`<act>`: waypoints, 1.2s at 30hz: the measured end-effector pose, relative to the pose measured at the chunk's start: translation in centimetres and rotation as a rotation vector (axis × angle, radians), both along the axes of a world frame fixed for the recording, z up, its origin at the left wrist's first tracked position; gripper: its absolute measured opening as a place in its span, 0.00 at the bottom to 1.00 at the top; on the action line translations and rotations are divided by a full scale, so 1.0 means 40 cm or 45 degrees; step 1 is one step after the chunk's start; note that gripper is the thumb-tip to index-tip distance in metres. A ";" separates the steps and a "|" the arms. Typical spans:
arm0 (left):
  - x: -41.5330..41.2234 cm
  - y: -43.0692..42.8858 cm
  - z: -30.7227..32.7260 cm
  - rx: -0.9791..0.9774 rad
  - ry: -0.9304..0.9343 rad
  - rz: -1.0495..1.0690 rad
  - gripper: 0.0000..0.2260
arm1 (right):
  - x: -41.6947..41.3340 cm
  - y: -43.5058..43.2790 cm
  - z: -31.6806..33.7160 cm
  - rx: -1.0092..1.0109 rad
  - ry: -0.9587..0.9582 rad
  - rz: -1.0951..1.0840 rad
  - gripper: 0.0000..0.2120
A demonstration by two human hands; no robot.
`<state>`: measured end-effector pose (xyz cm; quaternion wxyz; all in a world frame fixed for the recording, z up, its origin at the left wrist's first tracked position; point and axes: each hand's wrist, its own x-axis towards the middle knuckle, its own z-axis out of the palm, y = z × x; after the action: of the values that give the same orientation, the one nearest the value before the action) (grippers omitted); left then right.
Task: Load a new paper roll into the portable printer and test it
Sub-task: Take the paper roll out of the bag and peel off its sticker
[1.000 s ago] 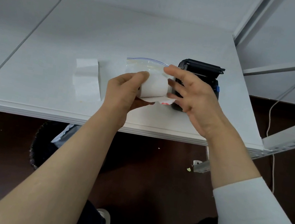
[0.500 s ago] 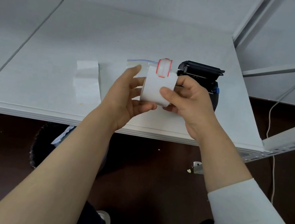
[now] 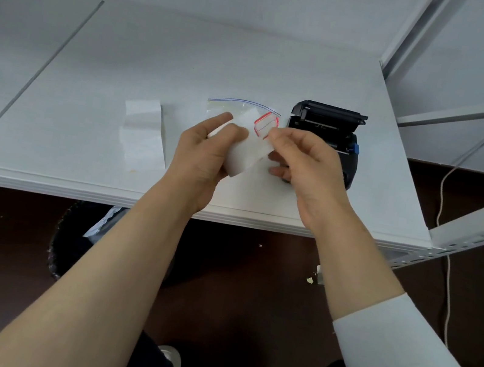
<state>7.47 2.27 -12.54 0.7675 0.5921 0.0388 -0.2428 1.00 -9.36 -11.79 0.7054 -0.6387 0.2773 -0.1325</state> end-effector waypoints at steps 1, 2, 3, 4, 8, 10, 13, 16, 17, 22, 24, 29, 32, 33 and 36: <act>-0.001 0.001 0.004 -0.007 0.018 -0.009 0.25 | 0.001 -0.003 0.000 -0.027 -0.011 -0.026 0.08; -0.004 0.002 0.008 -0.020 0.035 -0.025 0.26 | 0.002 -0.006 0.001 -0.024 -0.021 -0.038 0.11; -0.006 0.002 0.011 -0.030 0.045 -0.052 0.27 | 0.002 -0.009 0.001 -0.017 -0.026 -0.038 0.14; -0.007 0.002 0.010 -0.031 0.050 -0.078 0.27 | 0.000 -0.012 0.002 -0.019 -0.025 -0.025 0.15; -0.003 0.005 0.006 -0.023 0.042 -0.161 0.24 | -0.004 -0.015 0.002 -0.064 -0.031 0.078 0.09; -0.003 0.005 0.005 -0.011 0.020 -0.174 0.22 | -0.005 -0.015 0.004 -0.094 -0.022 0.117 0.07; -0.003 0.002 0.003 -0.013 0.019 -0.140 0.17 | -0.008 -0.013 0.010 -0.159 -0.023 0.154 0.05; 0.000 0.001 -0.001 -0.023 0.041 -0.116 0.11 | -0.011 -0.006 0.019 -0.206 -0.086 0.182 0.05; 0.001 0.002 -0.004 -0.028 0.043 -0.119 0.10 | -0.010 -0.004 0.021 -0.225 -0.101 0.188 0.05; 0.011 0.002 -0.015 -0.032 0.040 -0.129 0.07 | -0.005 -0.002 0.014 -0.354 -0.141 0.209 0.08; 0.013 0.003 -0.015 -0.048 0.047 -0.133 0.04 | -0.007 0.000 0.013 -0.393 -0.162 0.220 0.08; 0.017 0.006 -0.017 -0.086 0.058 -0.160 0.02 | -0.015 0.007 0.023 -0.376 -0.150 0.235 0.09; 0.018 0.007 -0.016 -0.106 0.066 -0.165 0.03 | -0.014 0.006 0.023 -0.325 -0.161 0.254 0.09; 0.018 0.008 -0.015 -0.107 0.065 -0.164 0.03 | -0.014 0.006 0.021 -0.309 -0.170 0.256 0.09; 0.017 0.009 -0.014 -0.097 0.059 -0.159 0.03 | -0.012 0.008 0.017 -0.267 -0.168 0.251 0.09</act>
<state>8.15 2.62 -13.11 0.7716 0.5581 0.0104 -0.3050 0.52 -9.03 -11.12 0.6612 -0.7228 0.1508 -0.1324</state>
